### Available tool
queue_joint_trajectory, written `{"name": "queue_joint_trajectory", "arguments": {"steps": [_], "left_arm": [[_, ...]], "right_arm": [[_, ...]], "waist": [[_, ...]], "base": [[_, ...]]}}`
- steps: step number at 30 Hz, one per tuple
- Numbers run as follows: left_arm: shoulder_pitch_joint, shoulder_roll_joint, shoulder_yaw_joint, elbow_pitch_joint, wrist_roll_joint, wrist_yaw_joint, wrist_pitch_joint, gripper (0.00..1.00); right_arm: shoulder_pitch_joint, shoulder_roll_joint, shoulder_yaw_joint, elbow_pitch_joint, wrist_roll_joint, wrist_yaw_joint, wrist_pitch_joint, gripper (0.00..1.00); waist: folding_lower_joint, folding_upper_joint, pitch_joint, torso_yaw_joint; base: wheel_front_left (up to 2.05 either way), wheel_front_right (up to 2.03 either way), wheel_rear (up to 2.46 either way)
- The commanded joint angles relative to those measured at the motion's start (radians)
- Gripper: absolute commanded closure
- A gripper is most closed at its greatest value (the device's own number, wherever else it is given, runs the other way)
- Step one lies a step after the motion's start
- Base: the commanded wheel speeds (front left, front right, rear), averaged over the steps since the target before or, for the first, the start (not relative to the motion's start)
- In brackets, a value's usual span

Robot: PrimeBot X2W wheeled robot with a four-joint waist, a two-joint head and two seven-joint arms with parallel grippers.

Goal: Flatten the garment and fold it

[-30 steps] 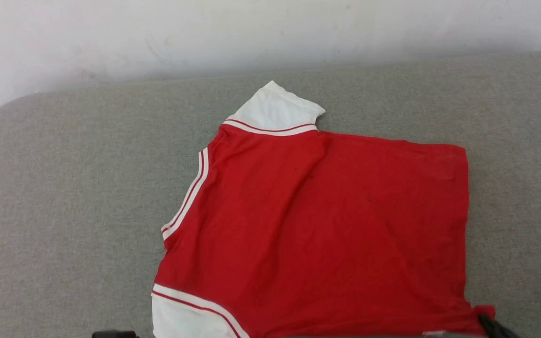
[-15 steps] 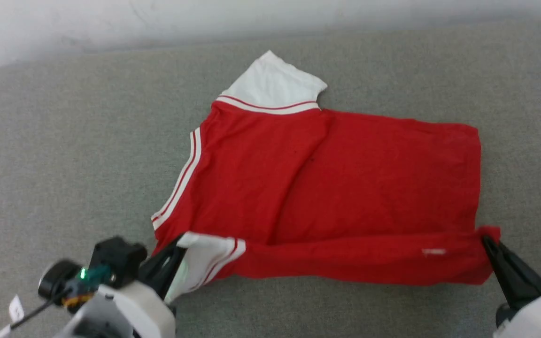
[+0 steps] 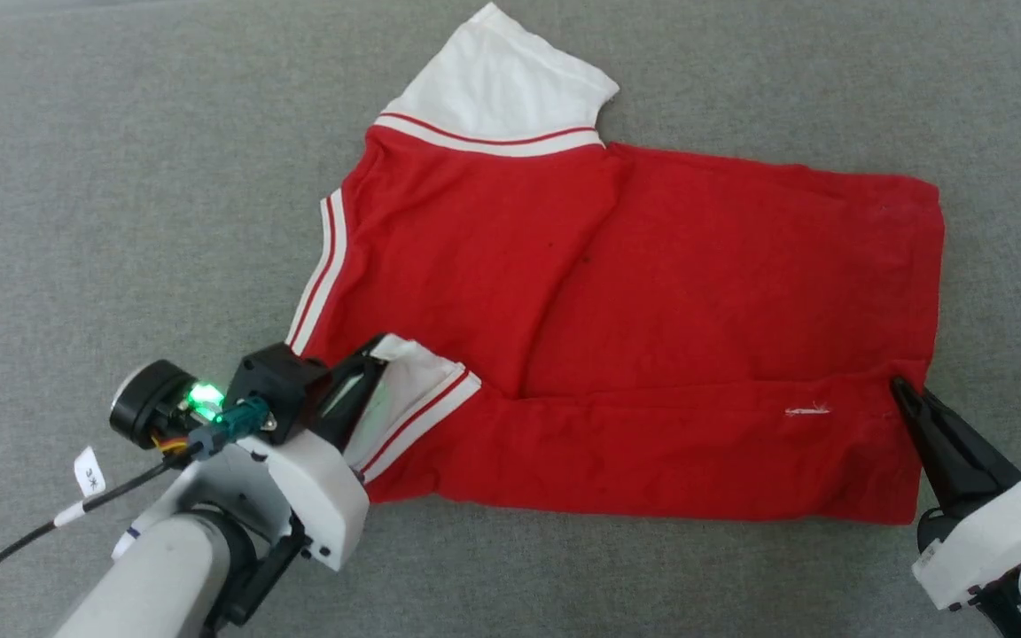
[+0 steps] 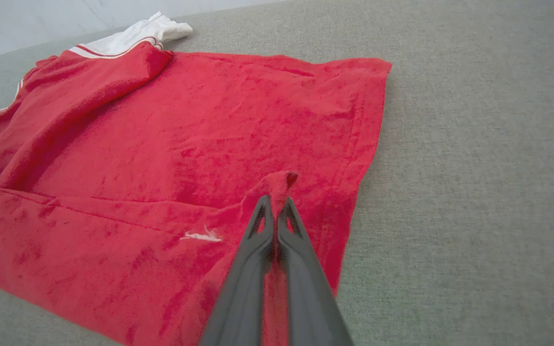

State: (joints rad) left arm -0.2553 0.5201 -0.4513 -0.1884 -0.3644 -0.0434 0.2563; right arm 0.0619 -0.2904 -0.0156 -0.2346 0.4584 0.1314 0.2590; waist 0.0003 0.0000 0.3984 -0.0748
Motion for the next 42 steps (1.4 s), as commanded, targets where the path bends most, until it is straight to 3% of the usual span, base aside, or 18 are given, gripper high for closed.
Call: {"name": "queue_joint_trajectory", "arguments": {"steps": [1,7,17,18,19,20,21,22,32,42], "left_arm": [[-0.02,-0.007,0.002,0.011,0.008,-0.003,-0.016,1.0],[-0.045,-0.026,-0.007,0.086,0.016,-0.011,-0.079,1.0],[-0.085,-0.052,-0.024,0.217,-0.013,-0.015,-0.047,1.0],[-0.087,-0.056,-0.022,0.22,-0.015,-0.01,-0.044,0.91],[-0.087,-0.06,-0.019,0.22,-0.02,-0.005,-0.045,0.68],[-0.086,-0.064,-0.016,0.22,-0.025,0.0,-0.045,0.52],[-0.085,-0.065,-0.015,0.219,-0.027,0.002,-0.044,0.24],[-0.083,-0.067,-0.012,0.215,-0.032,0.006,-0.048,0.0],[0.008,-0.094,0.065,0.13,-0.12,0.048,-0.154,0.0],[0.173,-0.136,0.169,0.012,-0.111,0.168,-0.382,0.0]], "right_arm": [[-0.016,-0.001,-0.001,0.006,-0.002,-0.001,-0.008,1.0],[-0.039,0.005,0.007,0.046,-0.004,-0.001,-0.002,1.0],[-0.122,-0.012,0.072,0.143,0.008,-0.001,0.026,1.0],[-0.128,-0.011,0.075,0.151,0.012,-0.001,0.029,1.0],[-0.133,-0.012,0.079,0.159,0.016,-0.001,0.035,0.91],[-0.136,-0.012,0.081,0.164,0.019,-0.001,0.04,0.66],[-0.14,-0.011,0.08,0.166,0.022,-0.001,0.039,0.49],[-0.142,-0.01,0.079,0.167,0.025,-0.001,0.038,0.0],[-0.098,-0.004,0.039,0.112,0.036,-0.001,0.024,0.0],[-0.011,0.085,-0.052,0.014,-0.058,-0.001,-0.057,0.0]], "waist": [[-0.0003,0.0,0.011,-0.008],[-0.0003,0.0,0.035,-0.013],[-0.0003,0.0,0.077,-0.014],[-0.0003,0.0,0.079,-0.014],[-0.0003,0.0,0.079,-0.013],[-0.0003,0.0,0.079,-0.013],[-0.0003,0.0,0.078,-0.012],[-0.0003,0.0,0.077,-0.012],[-0.0003,0.0,0.002,-0.014],[-0.0003,0.0,-0.099,-0.013]], "base": [[0.0,0.0,0.0],[0.0,0.0,0.0],[0.0,0.0,0.0],[0.0,0.0,0.0],[0.0,0.0,0.0],[0.0,0.0,0.0],[0.0,0.0,0.0],[0.0,0.0,0.0],[0.0,0.0,0.0],[0.0,0.0,0.0]]}}
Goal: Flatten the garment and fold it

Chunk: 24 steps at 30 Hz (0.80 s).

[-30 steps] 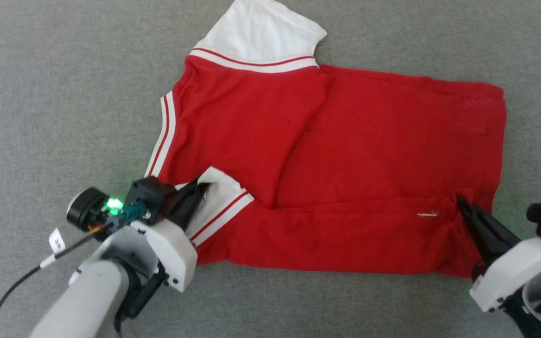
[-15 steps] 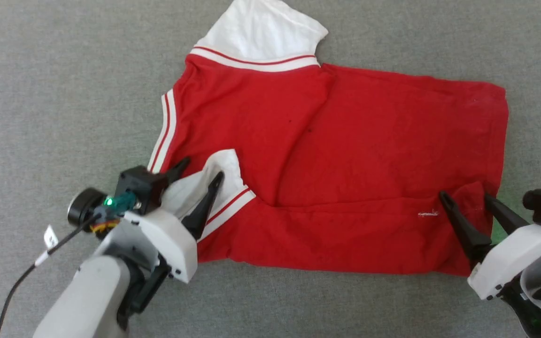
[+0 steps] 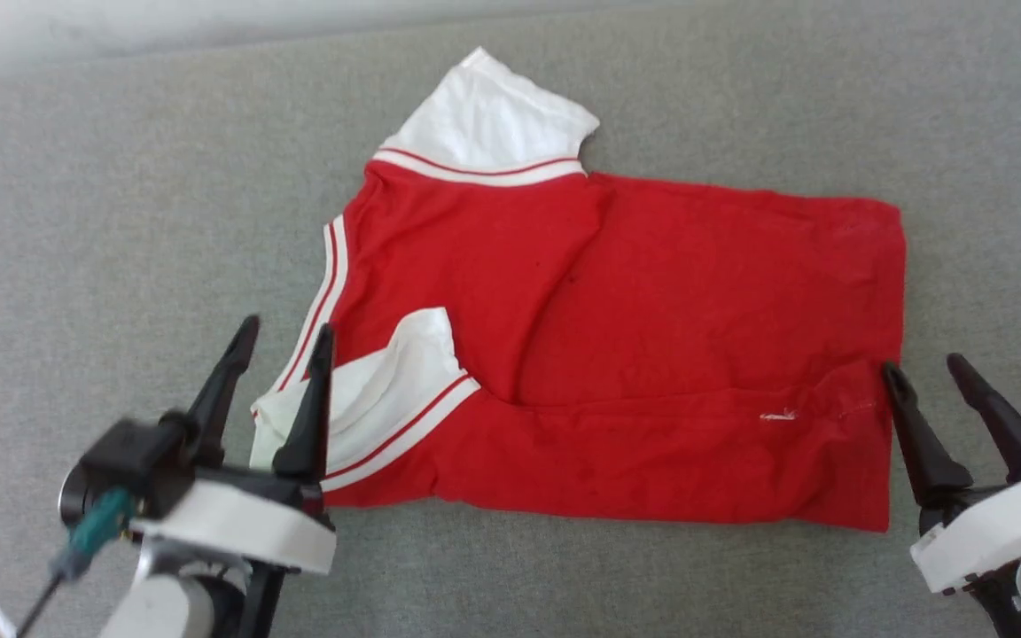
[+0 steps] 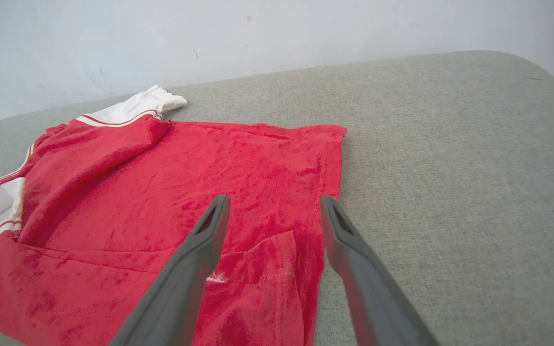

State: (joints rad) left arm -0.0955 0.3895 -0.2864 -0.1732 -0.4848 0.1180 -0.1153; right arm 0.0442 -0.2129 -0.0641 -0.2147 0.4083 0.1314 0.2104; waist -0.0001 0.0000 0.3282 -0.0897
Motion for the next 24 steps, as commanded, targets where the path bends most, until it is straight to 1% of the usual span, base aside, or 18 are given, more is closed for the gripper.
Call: {"name": "queue_joint_trajectory", "arguments": {"steps": [1,4,9,13,15,19,24], "left_arm": [[0.029,-0.013,0.012,-0.007,0.013,0.019,-0.035,0.0],[0.076,-0.026,0.023,0.0,0.032,0.048,-0.085,0.0],[0.147,-0.056,0.037,0.015,0.042,0.087,-0.121,0.0],[0.209,-0.078,0.053,0.028,0.032,0.099,-0.134,0.0],[0.228,-0.072,0.048,0.044,0.034,0.099,-0.129,0.0],[0.225,-0.047,0.036,0.069,0.036,0.097,-0.069,0.0],[0.19,0.016,0.017,0.102,0.036,0.068,0.046,0.0]], "right_arm": [[0.016,0.021,-0.01,-0.011,-0.024,-0.001,-0.023,0.0],[0.04,0.068,-0.031,-0.017,-0.078,-0.001,-0.078,0.0],[0.07,0.123,-0.07,-0.007,-0.154,-0.001,-0.178,0.0],[0.091,0.15,-0.103,0.007,-0.186,-0.001,-0.235,0.0],[0.098,0.155,-0.105,0.015,-0.197,-0.001,-0.243,0.0],[0.103,0.16,-0.106,0.022,-0.208,-0.001,-0.245,0.0],[0.101,0.162,-0.1,0.021,-0.21,-0.001,-0.237,0.0]], "waist": [[0.0001,0.0,-0.035,0.002],[0.0001,0.0,-0.059,0.006],[0.0001,0.0,-0.096,0.01],[0.0001,0.0,-0.123,0.013],[0.0001,0.0,-0.129,0.015],[0.0001,0.0,-0.138,0.02],[0.0001,0.0,-0.137,0.017]], "base": [[0.0,0.0,0.0],[0.0,0.0,0.0],[0.0,0.0,0.0],[0.0,0.0,0.0],[0.0,0.0,0.0],[0.0,0.0,0.0],[0.0,0.0,0.0]]}}
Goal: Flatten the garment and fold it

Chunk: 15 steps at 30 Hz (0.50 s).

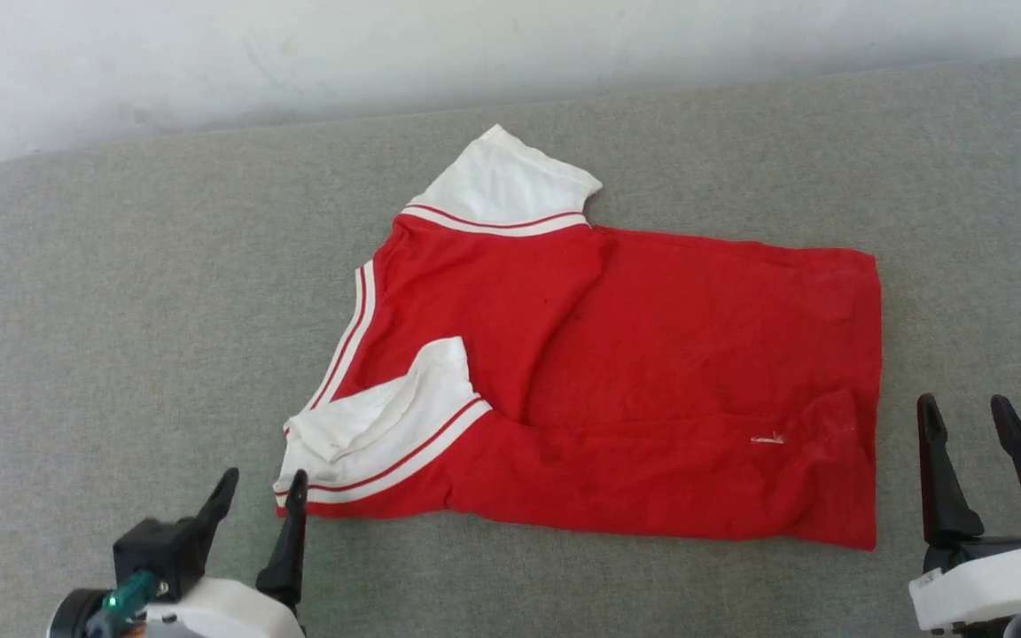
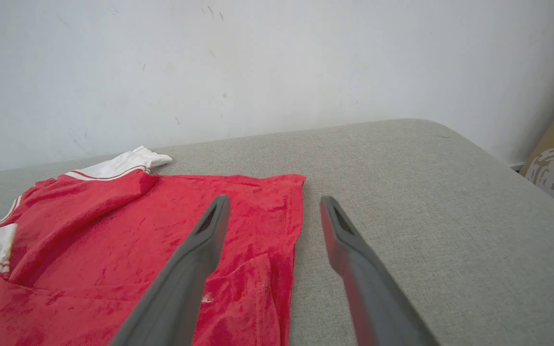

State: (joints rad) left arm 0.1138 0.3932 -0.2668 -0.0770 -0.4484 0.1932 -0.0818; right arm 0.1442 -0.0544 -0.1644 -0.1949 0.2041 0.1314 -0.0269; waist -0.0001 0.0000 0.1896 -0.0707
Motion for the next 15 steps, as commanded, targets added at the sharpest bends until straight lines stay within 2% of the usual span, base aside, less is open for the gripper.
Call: {"name": "queue_joint_trajectory", "arguments": {"steps": [1,8,15], "left_arm": [[-0.028,0.025,-0.004,0.013,-0.004,-0.014,0.037,0.0],[-0.077,0.075,-0.02,0.039,-0.042,-0.061,0.171,0.0],[-0.099,0.104,-0.028,0.063,-0.09,-0.056,0.339,0.0]], "right_arm": [[0.001,0.003,0.002,0.0,-0.007,-0.001,0.003,0.0],[0.004,0.004,0.003,0.0,-0.005,-0.001,0.015,0.0],[0.004,0.004,0.006,0.001,0.003,-0.001,0.019,0.0]], "waist": [[0.0001,0.0,0.004,-0.003],[0.0001,0.0,0.023,-0.016],[0.0001,0.0,0.04,-0.031]], "base": [[0.0,0.0,0.0],[0.0,0.0,0.0],[0.0,0.0,0.0]]}}
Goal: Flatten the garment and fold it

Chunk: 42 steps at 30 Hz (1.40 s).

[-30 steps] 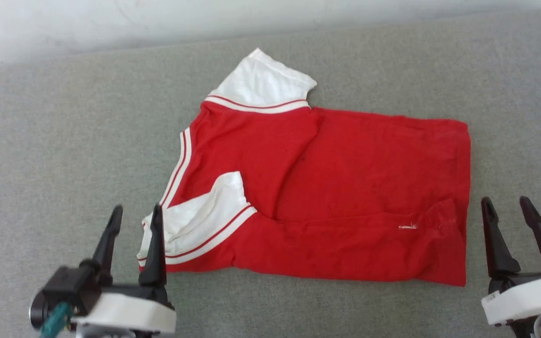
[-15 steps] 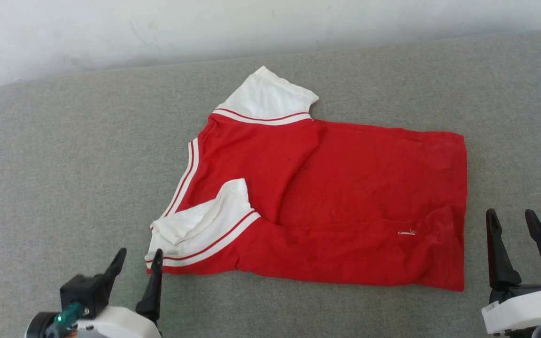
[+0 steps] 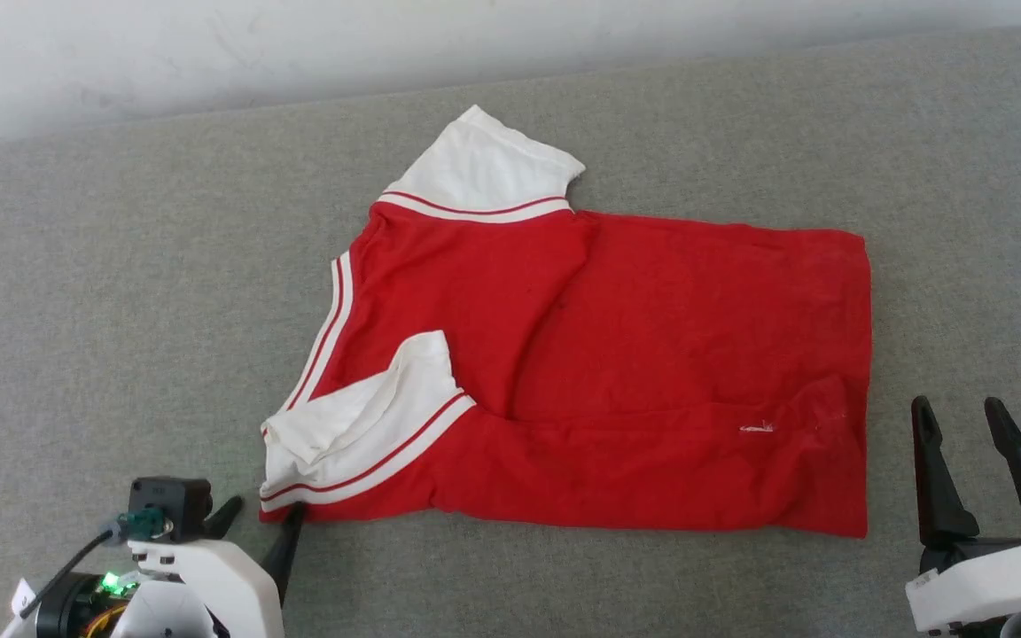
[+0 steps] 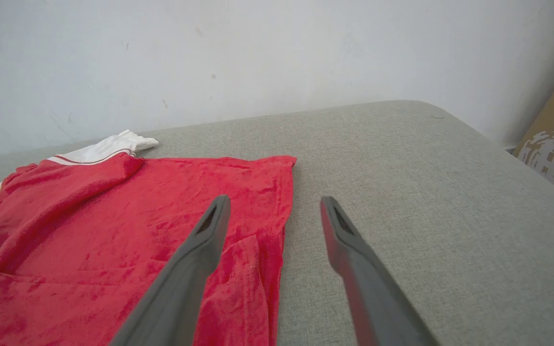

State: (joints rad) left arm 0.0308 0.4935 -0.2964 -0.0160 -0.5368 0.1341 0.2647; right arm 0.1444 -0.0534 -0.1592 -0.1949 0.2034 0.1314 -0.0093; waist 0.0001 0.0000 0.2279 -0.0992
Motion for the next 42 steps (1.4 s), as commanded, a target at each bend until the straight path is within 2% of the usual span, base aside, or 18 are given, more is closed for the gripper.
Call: {"name": "queue_joint_trajectory", "arguments": {"steps": [1,7,11,12,13,16,23,34,42], "left_arm": [[-0.018,0.007,-0.002,0.007,-0.009,0.004,0.017,0.0],[-0.05,0.009,-0.009,0.032,-0.045,-0.009,0.085,0.0],[-0.071,0.012,-0.026,0.049,-0.061,-0.038,0.113,0.0],[-0.074,0.014,-0.031,0.051,-0.064,-0.046,0.12,0.8],[-0.077,0.014,-0.033,0.053,-0.07,-0.054,0.124,1.0],[-0.076,0.012,-0.034,0.054,-0.092,-0.064,0.138,1.0],[-0.03,0.008,0.01,-0.012,-0.129,-0.038,0.107,1.0],[-0.003,0.006,0.017,-0.093,-0.124,-0.01,0.089,1.0],[-0.02,0.008,0.008,-0.088,-0.118,-0.01,0.091,1.0]], "right_arm": [[0.004,0.003,0.001,0.001,0.005,-0.001,0.002,0.0],[-0.003,0.003,0.003,-0.001,0.01,-0.001,0.004,0.0],[-0.012,0.003,0.004,0.0,0.013,-0.001,0.004,0.0],[-0.014,0.003,0.004,0.0,0.014,-0.001,0.003,0.0],[-0.016,0.003,0.003,0.002,0.014,-0.001,0.003,0.0],[-0.02,0.003,0.001,0.005,0.015,-0.001,0.002,0.0],[-0.023,-0.006,0.002,0.004,0.006,-0.001,0.038,0.0],[0.015,-0.033,-0.02,0.006,0.084,-0.001,0.383,0.0],[0.005,-0.033,0.006,0.03,0.119,-0.001,0.439,0.0]], "waist": [[-0.0001,0.0,0.005,-0.004],[-0.0001,0.0,0.027,-0.015],[-0.0001,0.0,0.046,-0.022],[-0.0001,0.0,0.051,-0.023],[-0.0001,0.0,0.054,-0.024],[-0.0001,0.0,0.062,-0.025],[-0.0001,0.0,0.068,-0.017],[-0.0001,0.0,0.088,0.013],[-0.0001,0.0,0.097,0.018]], "base": [[0.0,0.0,0.0],[0.0,0.0,0.0],[0.0,0.0,0.0],[0.0,0.0,0.0],[0.0,0.0,0.0],[0.0,0.0,0.0],[0.0,0.0,0.0],[0.0,0.0,0.0],[0.0,0.0,0.0]]}}
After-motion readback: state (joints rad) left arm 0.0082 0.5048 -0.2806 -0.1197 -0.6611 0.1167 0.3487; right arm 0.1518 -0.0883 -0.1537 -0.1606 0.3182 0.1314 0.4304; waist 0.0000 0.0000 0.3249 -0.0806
